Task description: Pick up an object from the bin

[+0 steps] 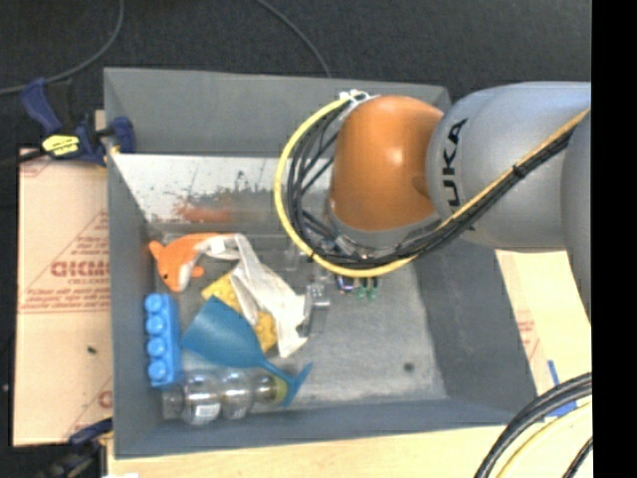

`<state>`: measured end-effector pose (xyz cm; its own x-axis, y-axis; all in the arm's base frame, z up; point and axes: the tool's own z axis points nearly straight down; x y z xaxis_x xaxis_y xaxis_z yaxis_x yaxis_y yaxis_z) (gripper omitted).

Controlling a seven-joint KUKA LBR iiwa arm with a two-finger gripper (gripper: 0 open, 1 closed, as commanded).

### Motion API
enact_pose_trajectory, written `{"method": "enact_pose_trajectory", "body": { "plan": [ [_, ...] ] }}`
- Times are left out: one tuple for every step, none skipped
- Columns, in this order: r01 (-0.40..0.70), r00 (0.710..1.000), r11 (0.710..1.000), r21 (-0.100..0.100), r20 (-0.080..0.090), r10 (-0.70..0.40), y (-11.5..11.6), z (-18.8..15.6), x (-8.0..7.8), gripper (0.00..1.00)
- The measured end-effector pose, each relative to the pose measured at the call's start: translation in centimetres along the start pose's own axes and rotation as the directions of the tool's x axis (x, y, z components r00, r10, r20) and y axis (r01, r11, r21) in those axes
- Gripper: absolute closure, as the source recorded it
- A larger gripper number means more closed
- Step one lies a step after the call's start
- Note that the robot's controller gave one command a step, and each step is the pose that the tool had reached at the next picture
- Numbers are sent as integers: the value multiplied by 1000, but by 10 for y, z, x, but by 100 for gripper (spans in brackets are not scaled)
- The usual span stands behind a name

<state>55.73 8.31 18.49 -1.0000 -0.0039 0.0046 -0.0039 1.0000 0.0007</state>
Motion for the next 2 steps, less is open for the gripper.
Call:
{"method": "enact_pose_trajectory", "body": {
  "plan": [
    [-3, 1000, 1000, -1, 8, 3, 0, -5, -2, 0],
    [-175, 985, 985, 0, 6, 175, 32, 84, -29, 0]
  ]
}}
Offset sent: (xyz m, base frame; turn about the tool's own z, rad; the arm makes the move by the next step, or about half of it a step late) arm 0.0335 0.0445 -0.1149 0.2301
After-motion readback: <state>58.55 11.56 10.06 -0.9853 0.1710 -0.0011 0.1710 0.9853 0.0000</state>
